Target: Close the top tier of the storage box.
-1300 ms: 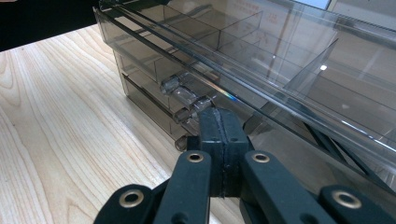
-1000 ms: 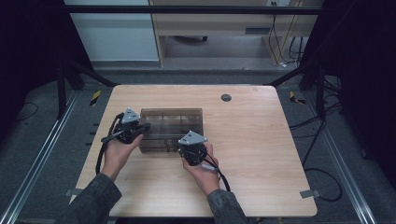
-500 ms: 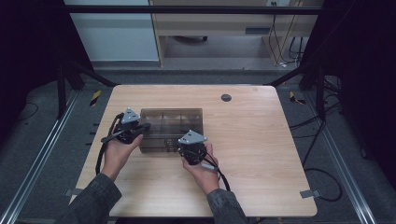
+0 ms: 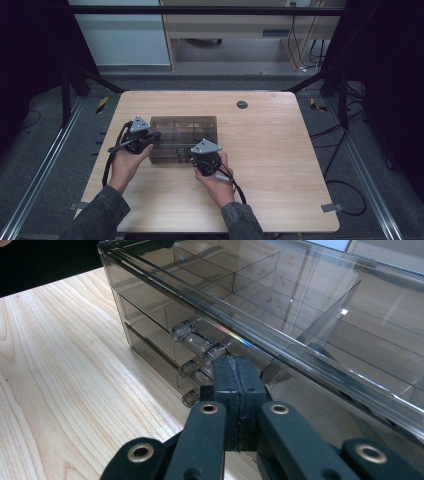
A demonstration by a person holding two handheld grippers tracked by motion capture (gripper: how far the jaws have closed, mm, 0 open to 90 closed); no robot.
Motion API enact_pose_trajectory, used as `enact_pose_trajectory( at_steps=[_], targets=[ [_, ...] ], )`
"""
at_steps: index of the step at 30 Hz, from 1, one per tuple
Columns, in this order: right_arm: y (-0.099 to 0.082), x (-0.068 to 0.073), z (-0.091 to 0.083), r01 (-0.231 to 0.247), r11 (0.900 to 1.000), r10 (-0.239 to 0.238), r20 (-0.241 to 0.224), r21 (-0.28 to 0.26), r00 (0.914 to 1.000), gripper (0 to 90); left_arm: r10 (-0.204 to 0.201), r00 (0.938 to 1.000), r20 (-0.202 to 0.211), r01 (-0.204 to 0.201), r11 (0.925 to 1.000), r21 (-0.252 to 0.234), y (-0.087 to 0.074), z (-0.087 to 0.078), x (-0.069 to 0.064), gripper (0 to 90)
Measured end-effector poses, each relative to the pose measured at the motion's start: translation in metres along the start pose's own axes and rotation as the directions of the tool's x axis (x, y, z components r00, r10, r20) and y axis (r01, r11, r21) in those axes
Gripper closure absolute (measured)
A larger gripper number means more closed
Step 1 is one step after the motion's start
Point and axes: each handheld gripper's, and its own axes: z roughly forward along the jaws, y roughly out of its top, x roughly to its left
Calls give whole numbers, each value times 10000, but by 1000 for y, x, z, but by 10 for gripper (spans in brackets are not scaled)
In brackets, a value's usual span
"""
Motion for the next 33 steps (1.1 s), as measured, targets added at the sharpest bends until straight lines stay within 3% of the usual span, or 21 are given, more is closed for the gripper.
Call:
enact_pose_trajectory(
  at_steps=[33],
  targets=[
    [0,2,-2,-74,9999,74,17,-69,10000,900,-17,10000,80,17,10000,-72,-1,-2,-1,896]
  ],
)
